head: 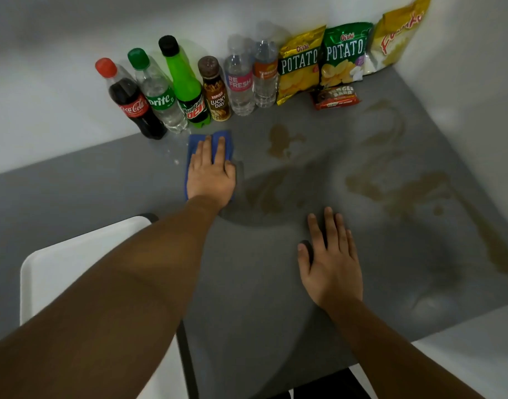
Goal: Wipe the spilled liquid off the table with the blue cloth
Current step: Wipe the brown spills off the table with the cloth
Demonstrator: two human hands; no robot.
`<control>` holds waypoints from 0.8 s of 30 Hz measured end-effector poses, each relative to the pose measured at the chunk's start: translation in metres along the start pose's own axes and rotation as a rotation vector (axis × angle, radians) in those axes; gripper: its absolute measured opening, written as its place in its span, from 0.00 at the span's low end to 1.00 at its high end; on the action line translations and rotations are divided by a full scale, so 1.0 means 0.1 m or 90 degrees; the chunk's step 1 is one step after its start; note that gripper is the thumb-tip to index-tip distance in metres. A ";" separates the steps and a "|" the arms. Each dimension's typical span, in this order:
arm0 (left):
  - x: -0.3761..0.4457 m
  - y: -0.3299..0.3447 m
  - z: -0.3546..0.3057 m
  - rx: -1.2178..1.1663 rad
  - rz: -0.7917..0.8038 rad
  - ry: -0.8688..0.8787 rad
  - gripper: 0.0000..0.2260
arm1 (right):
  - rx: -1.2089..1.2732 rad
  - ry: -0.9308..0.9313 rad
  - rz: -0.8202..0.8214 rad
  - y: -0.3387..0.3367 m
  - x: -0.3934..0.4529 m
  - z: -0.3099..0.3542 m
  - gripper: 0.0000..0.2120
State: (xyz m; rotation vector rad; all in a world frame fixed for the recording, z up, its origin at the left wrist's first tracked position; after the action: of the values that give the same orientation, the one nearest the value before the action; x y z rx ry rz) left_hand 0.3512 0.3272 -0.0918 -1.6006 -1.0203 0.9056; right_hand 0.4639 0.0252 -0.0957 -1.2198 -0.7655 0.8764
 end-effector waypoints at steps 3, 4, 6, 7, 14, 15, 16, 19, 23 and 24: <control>-0.19 0.07 -0.30 0.001 0.006 0.041 0.27 | -0.004 -0.002 -0.002 0.00 0.00 0.00 0.31; -0.30 0.09 -0.38 -0.002 0.009 0.054 0.27 | -0.004 -0.003 -0.001 0.00 0.00 0.00 0.31; -0.58 0.13 -0.49 -0.013 0.012 0.072 0.27 | -0.009 -0.002 0.007 0.01 0.00 0.00 0.31; -0.73 0.15 -0.51 -0.018 0.012 0.075 0.27 | -0.008 0.002 0.014 0.02 0.00 0.00 0.32; -1.30 0.14 -0.13 -0.010 -0.017 0.091 0.27 | 0.022 0.010 0.029 0.03 0.01 0.01 0.31; -1.29 0.12 -0.07 -0.011 -0.022 0.097 0.27 | 0.027 0.011 0.025 0.03 0.01 0.01 0.31; -1.27 0.11 -0.03 -0.010 -0.026 0.103 0.27 | 0.029 0.011 0.019 0.03 0.01 0.00 0.31; -1.11 0.05 0.02 -0.006 -0.034 0.116 0.26 | 0.019 0.001 -0.016 0.02 0.00 -0.01 0.30; -0.80 0.00 -0.02 0.013 -0.035 0.114 0.26 | 0.013 -0.010 -0.033 0.02 0.00 0.00 0.30; -0.73 0.00 -0.05 0.013 -0.039 0.108 0.26 | 0.015 -0.012 -0.036 0.02 0.00 0.00 0.29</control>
State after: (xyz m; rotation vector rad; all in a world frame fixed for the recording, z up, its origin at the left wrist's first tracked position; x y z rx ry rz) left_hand 0.3287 0.2577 -0.0855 -1.5919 -0.9332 0.7241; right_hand 0.4640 0.0256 -0.0981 -1.1654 -0.7985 0.8494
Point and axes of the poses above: each hand's wrist, its own x-axis towards the middle knuckle, its own y-axis out of the palm, z = x × y, the point moved 7 cm from there along x, towards the middle knuckle, and after that the axes turned 8 degrees about -y, right-handed, at the moved point
